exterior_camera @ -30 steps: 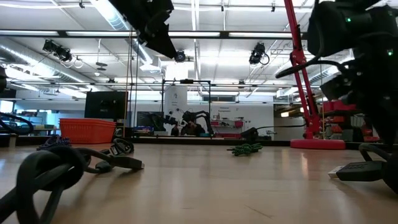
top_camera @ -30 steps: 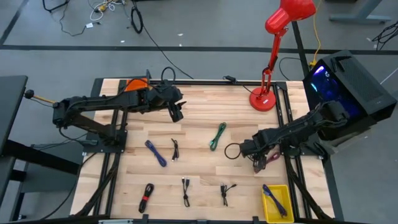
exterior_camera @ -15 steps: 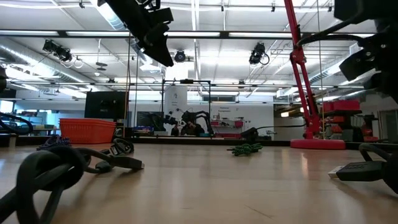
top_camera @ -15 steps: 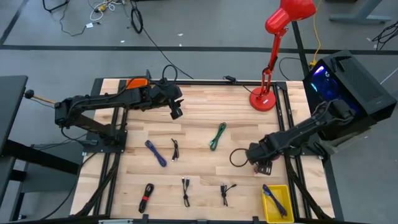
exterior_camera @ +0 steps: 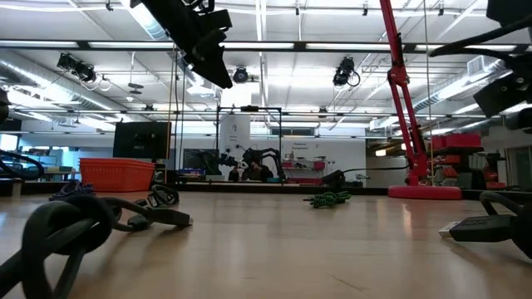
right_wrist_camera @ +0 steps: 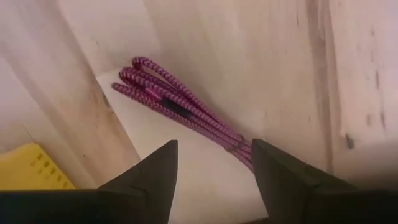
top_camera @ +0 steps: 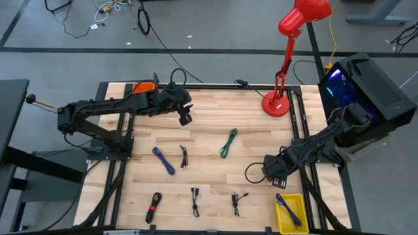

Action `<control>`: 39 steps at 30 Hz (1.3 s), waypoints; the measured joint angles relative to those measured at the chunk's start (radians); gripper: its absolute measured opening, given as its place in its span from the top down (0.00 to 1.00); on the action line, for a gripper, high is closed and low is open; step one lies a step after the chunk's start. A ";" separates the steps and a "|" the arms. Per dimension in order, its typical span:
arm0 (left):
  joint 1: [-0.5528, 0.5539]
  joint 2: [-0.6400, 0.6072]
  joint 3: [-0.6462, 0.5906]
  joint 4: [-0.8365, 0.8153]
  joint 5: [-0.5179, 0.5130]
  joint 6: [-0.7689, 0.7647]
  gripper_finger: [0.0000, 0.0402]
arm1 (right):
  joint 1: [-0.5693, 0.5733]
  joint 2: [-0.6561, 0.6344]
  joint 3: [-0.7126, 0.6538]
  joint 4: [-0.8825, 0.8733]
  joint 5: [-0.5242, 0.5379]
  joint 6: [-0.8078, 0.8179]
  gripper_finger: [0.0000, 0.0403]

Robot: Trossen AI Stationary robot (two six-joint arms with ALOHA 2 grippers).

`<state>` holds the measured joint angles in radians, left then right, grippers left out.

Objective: Pick & Place USB Port
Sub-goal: Put the pink patterned charger cable into the yellow bin

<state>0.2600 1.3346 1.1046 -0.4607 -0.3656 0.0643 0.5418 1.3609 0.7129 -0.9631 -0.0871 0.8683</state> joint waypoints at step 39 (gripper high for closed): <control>0.000 -0.001 0.001 0.043 0.000 0.004 0.57 | -0.132 -0.006 0.157 -0.259 0.064 -0.212 0.99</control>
<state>0.2598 1.3338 1.1057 -0.4175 -0.3653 0.0681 0.4095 1.3553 0.8701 -1.2221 -0.0227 0.6559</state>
